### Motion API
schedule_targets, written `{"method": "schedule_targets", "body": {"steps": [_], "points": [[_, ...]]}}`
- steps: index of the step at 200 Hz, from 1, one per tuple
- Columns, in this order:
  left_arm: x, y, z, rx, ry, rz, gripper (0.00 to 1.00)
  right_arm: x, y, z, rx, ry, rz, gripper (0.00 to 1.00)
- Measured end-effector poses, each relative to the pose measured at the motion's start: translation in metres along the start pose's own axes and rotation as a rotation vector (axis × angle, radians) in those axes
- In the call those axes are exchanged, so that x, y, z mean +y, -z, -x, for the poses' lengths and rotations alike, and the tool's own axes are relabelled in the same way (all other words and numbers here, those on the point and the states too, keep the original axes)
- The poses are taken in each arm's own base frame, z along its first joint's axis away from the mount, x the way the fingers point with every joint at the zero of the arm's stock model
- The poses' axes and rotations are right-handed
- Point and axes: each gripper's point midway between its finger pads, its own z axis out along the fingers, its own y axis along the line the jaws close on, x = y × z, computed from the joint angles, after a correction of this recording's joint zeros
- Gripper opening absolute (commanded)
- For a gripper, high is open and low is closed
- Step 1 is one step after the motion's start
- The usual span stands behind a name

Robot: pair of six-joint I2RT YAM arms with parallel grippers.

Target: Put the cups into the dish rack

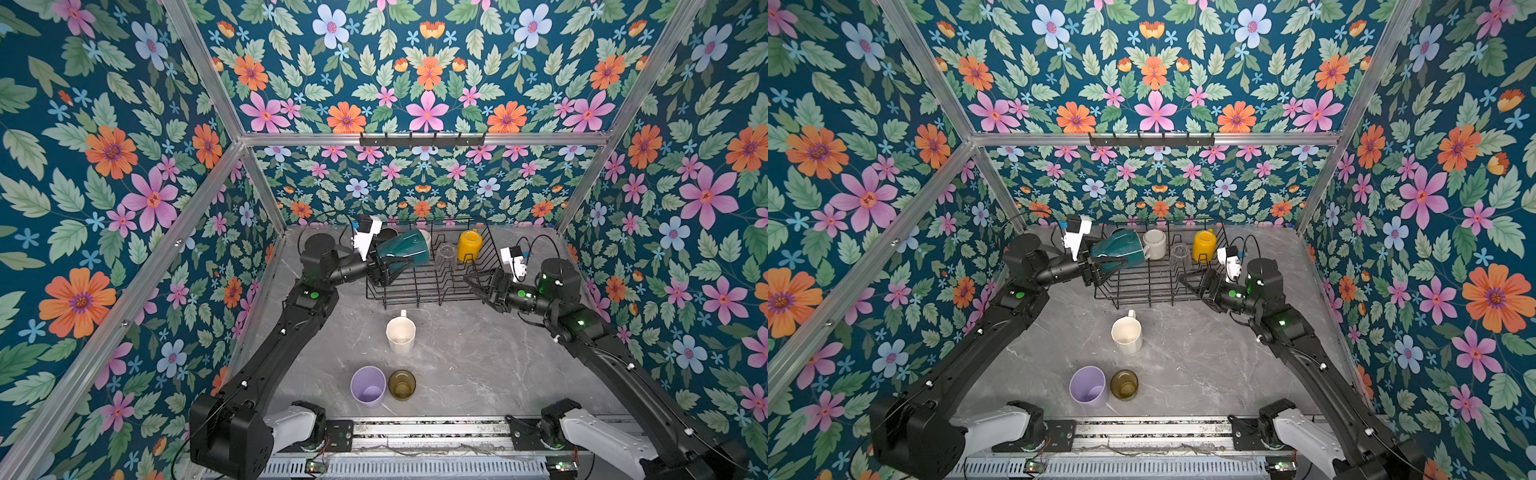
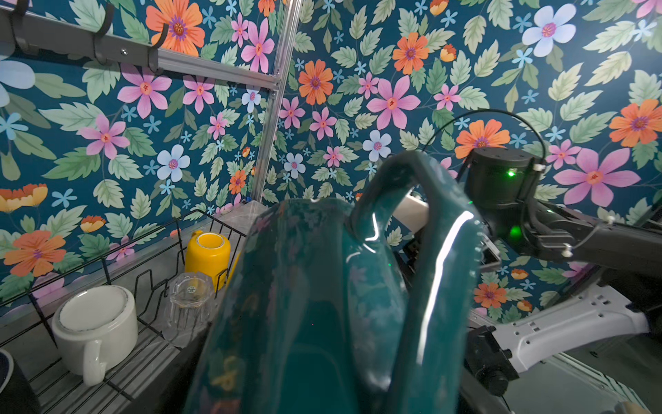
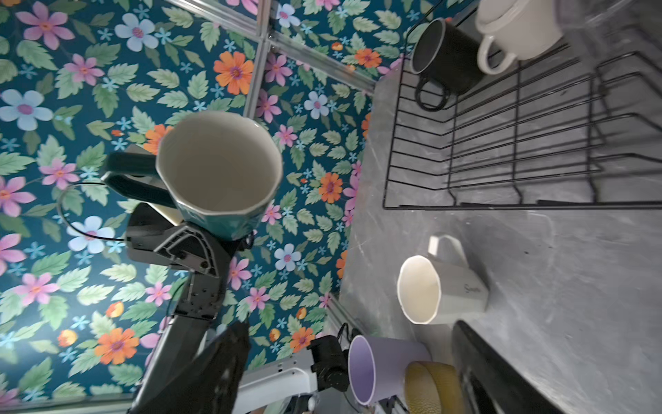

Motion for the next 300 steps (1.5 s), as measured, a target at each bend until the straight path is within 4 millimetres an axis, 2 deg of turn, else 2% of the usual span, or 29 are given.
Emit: {"method": "schedule_targets", "body": {"steps": [27, 78, 125, 189, 242, 300], "points": [[0.011, -0.024, 0.000, 0.050, 0.015, 0.040, 0.00, -0.026, 0.018, 0.000, -0.083, 0.044, -0.135, 0.99], [0.021, -0.078, -0.015, 0.179, 0.049, 0.092, 0.00, -0.062, 0.043, -0.009, -0.137, 0.112, -0.311, 0.99], [0.043, -0.123, -0.039, 0.286, 0.103, 0.150, 0.00, -0.084, 0.061, -0.021, -0.141, 0.141, -0.416, 0.99], [0.057, -0.184, -0.081, 0.419, 0.129, 0.186, 0.00, -0.102, 0.080, -0.039, -0.132, 0.146, -0.490, 0.99], [0.071, -0.212, -0.126, 0.559, 0.102, 0.272, 0.00, -0.110, 0.093, -0.056, -0.126, 0.131, -0.501, 0.99], [0.078, -0.223, -0.165, 0.659, 0.061, 0.322, 0.00, -0.118, 0.100, -0.070, -0.116, 0.090, -0.506, 0.99]]}}
